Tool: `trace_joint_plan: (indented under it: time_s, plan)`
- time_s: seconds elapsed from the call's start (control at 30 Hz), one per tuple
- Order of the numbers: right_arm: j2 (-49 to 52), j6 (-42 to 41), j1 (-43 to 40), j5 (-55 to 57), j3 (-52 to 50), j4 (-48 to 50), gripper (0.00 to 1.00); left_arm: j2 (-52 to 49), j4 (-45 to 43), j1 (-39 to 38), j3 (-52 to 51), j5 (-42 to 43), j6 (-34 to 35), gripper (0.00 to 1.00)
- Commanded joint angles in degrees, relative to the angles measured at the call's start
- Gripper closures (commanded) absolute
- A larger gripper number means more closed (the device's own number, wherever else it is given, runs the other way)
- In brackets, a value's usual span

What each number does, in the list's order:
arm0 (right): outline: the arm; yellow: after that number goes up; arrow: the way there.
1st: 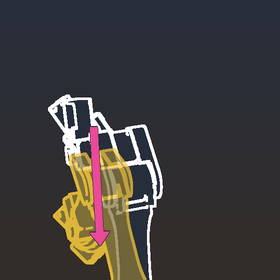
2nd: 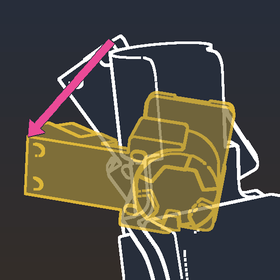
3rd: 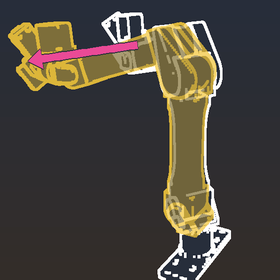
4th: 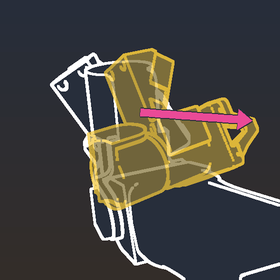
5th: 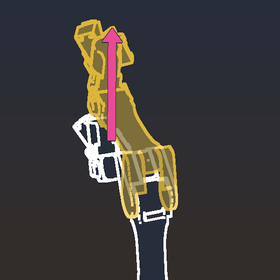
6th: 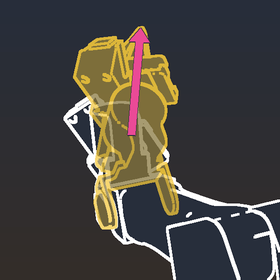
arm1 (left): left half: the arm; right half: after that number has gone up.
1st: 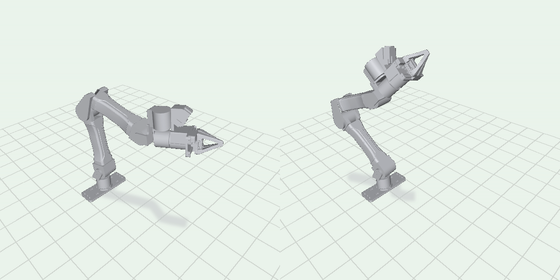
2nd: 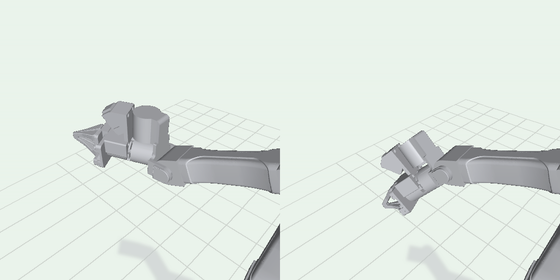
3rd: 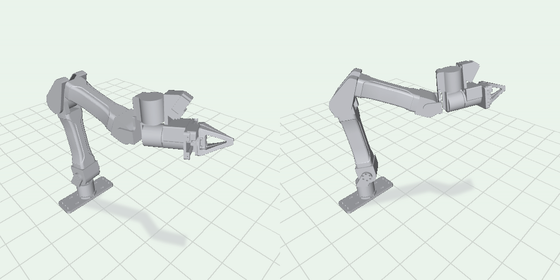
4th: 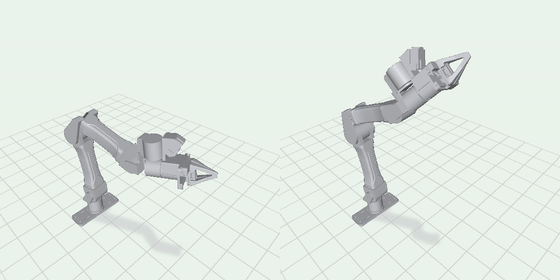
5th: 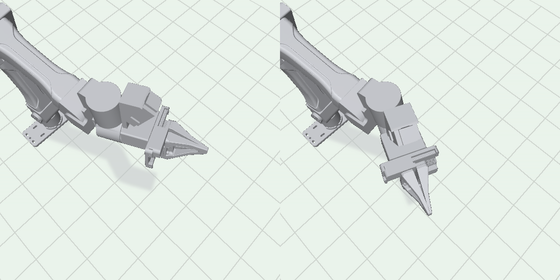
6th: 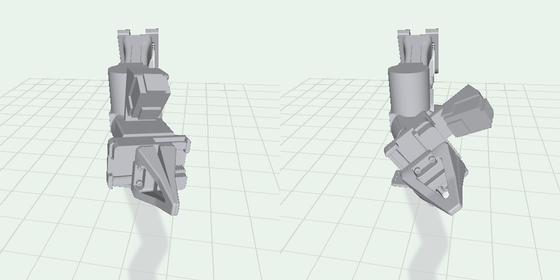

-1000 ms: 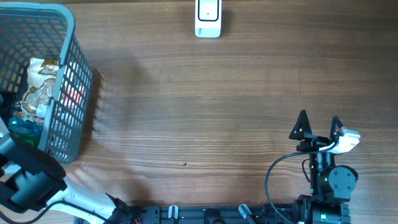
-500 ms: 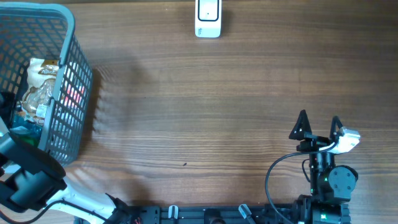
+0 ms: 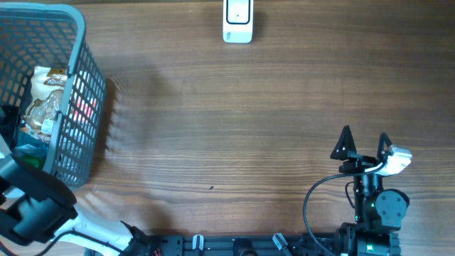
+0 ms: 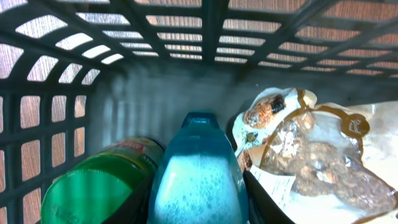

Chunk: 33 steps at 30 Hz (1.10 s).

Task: Scan the item barcode
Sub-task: 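Reach the left gripper into the basket and grasp the blue-green bottle, then lift the bottle out and carry it toward the white scanner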

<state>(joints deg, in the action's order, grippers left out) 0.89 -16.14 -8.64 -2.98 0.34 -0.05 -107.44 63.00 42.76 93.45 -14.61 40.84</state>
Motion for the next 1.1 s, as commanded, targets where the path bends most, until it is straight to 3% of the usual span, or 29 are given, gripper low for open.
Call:
trace_joint_plan:
  time_s: [0.0,0.6,1.07]
  plan:
    - [-0.46,0.94,0.33,-0.90,-0.04,0.15,0.00,6.80,0.09,0.22,0.20,2.29,-0.11,0.86]
    - [-0.46,0.94,0.33,-0.90,-0.04,0.15,0.00,30.40,-2.05,0.11,0.20,8.07,-0.09,0.87]
    - [-0.46,0.94,0.33,-0.90,-0.04,0.15,0.00,38.62,-8.13,0.11,0.20,39.17,2.62,0.84]
